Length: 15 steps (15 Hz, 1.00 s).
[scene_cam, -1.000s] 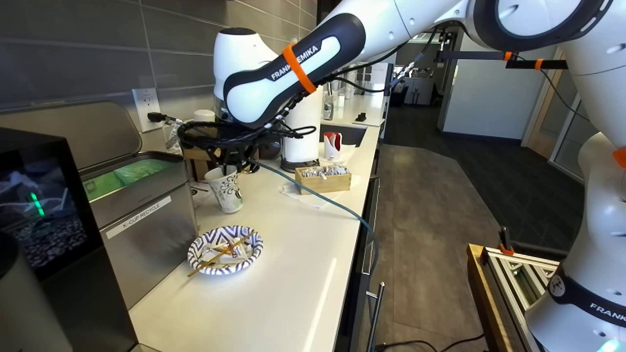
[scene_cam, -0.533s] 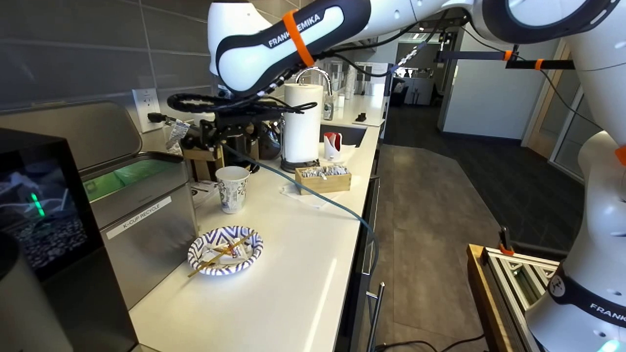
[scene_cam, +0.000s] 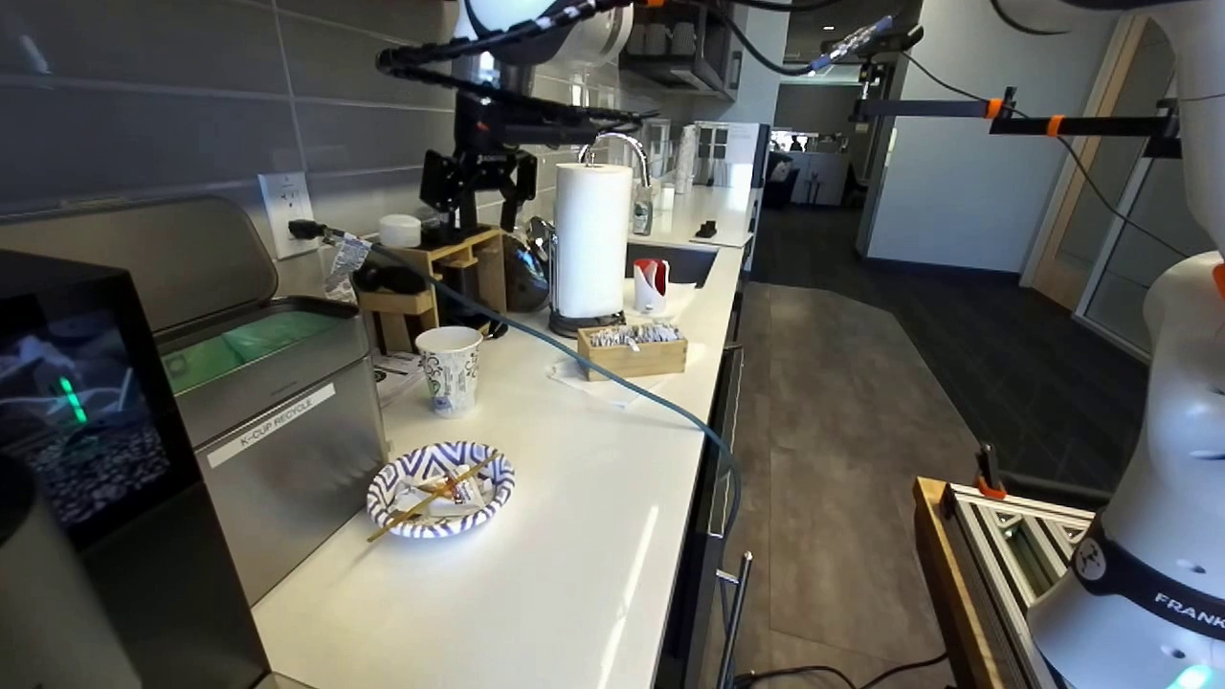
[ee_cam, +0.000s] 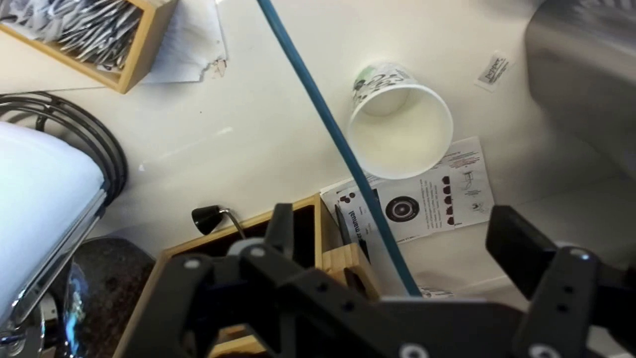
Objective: Move the coffee cup to the left.
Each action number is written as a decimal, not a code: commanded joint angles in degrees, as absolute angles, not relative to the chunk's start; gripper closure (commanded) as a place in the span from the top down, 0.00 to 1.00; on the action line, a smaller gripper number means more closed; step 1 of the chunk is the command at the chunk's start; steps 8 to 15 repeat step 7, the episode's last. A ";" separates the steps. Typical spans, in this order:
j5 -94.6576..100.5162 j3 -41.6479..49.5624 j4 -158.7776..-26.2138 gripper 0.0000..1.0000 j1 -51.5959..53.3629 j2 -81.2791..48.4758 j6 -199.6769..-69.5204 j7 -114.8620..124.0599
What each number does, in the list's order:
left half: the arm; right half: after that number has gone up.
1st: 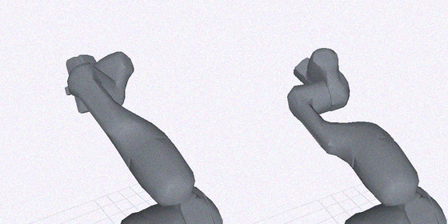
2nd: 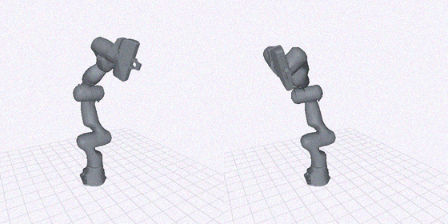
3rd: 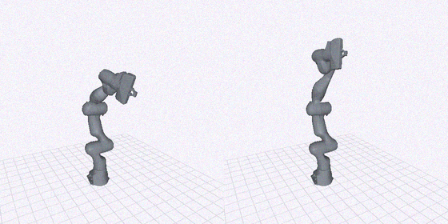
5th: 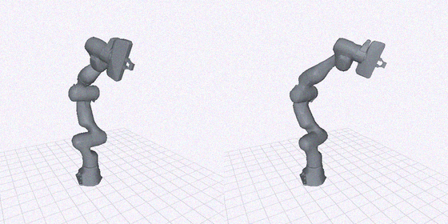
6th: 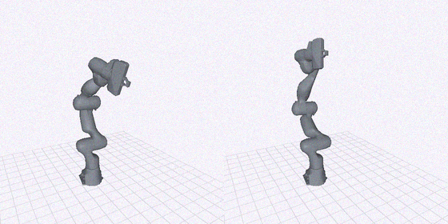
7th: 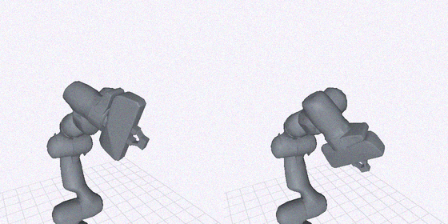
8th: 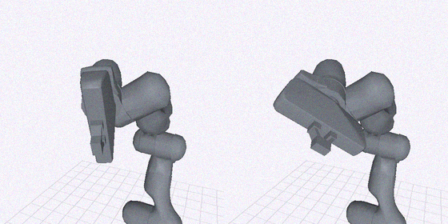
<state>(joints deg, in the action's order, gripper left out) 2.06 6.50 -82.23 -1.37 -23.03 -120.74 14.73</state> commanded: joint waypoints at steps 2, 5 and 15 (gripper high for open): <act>1.61 6.78 -88.85 1.00 -4.65 -15.91 -118.33 9.58; 1.79 7.60 -93.40 1.00 -5.65 -12.33 -119.82 10.70; 2.05 7.51 -89.16 1.00 -5.89 -15.21 -118.87 10.07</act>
